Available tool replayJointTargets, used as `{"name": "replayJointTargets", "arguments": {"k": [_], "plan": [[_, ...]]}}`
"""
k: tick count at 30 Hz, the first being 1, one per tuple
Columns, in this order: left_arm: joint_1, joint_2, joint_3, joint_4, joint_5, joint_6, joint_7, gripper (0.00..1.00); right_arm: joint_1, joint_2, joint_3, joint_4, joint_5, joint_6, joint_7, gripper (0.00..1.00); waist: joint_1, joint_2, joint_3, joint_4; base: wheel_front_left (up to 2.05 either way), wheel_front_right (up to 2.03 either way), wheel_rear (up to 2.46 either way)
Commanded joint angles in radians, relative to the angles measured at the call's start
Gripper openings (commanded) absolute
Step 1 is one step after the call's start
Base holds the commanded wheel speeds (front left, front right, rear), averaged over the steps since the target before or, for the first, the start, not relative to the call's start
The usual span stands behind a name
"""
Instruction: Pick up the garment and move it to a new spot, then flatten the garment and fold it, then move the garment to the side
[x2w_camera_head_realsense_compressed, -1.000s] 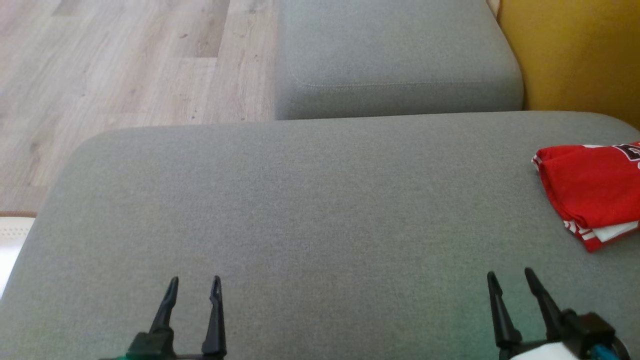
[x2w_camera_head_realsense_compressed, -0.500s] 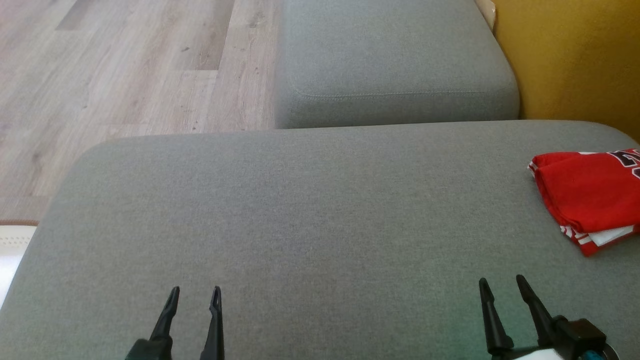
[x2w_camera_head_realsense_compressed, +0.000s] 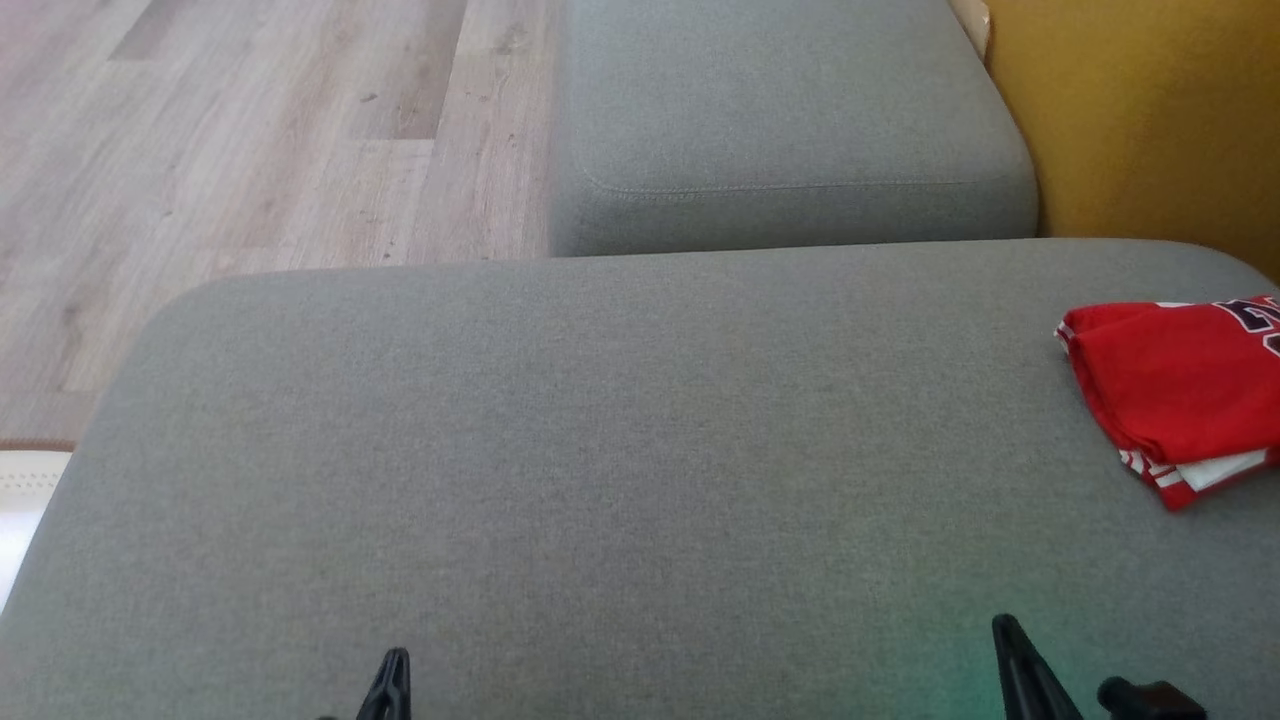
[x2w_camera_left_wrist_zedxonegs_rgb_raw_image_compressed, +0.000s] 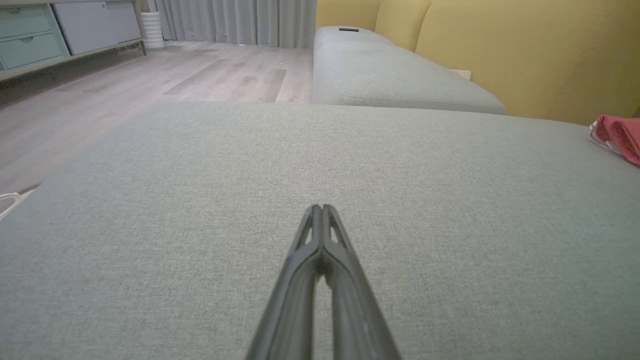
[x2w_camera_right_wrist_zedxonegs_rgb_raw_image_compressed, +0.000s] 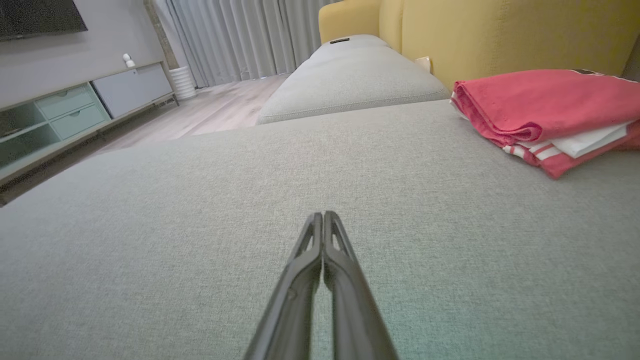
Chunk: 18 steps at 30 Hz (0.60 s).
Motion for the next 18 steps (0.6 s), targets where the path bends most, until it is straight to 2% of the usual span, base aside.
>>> {"name": "replayJointTargets", "arguments": {"k": [1,18], "plan": [[-0.046,0.004,0.009,-0.034,-0.035,-0.008,0.004,0.0,-0.044,0.001,-0.008,-0.034,0.034,0.0,0.007,0.0,0.0,-0.0001,0.002,-0.001,0.0,0.0,0.0],[-0.107,0.013,0.039,-0.004,-0.255,-0.043,0.042,0.0,-0.087,0.003,-0.032,-0.042,0.233,0.0,0.057,0.0,0.0,-0.0001,0.024,-0.011,0.0,0.0,0.0]]}}
